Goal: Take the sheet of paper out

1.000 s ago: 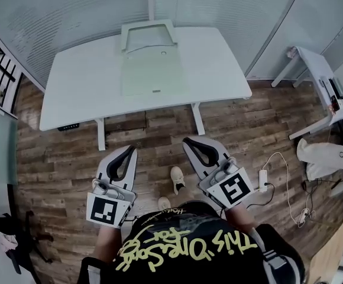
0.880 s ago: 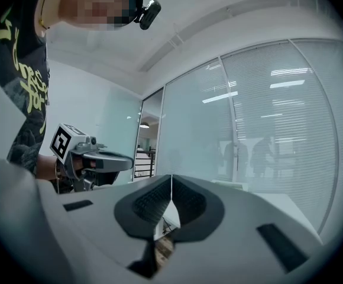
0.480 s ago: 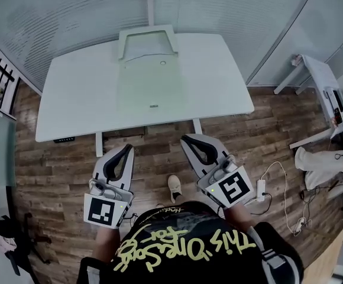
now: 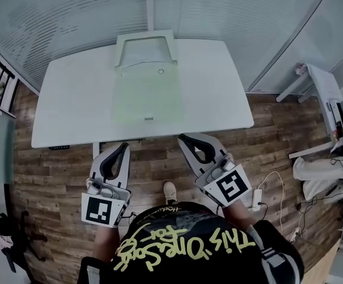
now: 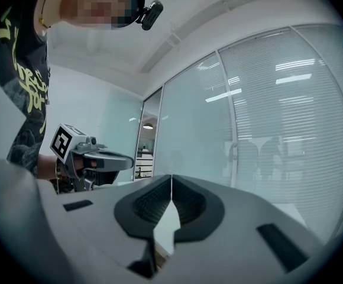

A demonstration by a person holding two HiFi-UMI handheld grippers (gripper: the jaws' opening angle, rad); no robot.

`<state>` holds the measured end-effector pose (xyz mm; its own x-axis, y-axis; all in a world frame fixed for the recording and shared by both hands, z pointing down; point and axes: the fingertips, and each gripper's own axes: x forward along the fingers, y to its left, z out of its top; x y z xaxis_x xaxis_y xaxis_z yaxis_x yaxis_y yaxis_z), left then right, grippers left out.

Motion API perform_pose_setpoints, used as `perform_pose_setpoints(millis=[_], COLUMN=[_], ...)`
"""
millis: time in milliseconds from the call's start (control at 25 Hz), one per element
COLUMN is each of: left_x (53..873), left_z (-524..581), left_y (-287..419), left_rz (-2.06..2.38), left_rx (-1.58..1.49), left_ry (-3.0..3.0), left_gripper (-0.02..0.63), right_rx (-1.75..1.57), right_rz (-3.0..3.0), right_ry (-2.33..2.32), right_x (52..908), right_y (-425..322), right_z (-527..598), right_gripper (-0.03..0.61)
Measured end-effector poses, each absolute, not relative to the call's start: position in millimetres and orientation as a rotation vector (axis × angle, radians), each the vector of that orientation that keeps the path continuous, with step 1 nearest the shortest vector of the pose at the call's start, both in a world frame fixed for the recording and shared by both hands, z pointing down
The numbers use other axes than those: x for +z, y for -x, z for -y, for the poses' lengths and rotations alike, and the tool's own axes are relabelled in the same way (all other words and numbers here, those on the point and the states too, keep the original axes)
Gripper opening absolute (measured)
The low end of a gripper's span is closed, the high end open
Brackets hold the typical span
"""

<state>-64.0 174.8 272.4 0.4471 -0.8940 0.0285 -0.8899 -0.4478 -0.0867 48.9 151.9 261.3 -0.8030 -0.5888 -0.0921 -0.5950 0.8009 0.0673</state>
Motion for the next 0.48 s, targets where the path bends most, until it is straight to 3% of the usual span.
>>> perform_pose_setpoints(millis=[480], left_x=[269.5], left_z=[-149.7], left_y=[55.8], left_rz=[-1.649], left_rx=[-0.087], left_ry=[2.653], left_gripper=[0.012], right_rx=[0.115], right_rz=[-2.915], right_ry=[0.931], right_x=[260.3], right_y=[-50.2], right_z=[-125.5], right_gripper=[0.009])
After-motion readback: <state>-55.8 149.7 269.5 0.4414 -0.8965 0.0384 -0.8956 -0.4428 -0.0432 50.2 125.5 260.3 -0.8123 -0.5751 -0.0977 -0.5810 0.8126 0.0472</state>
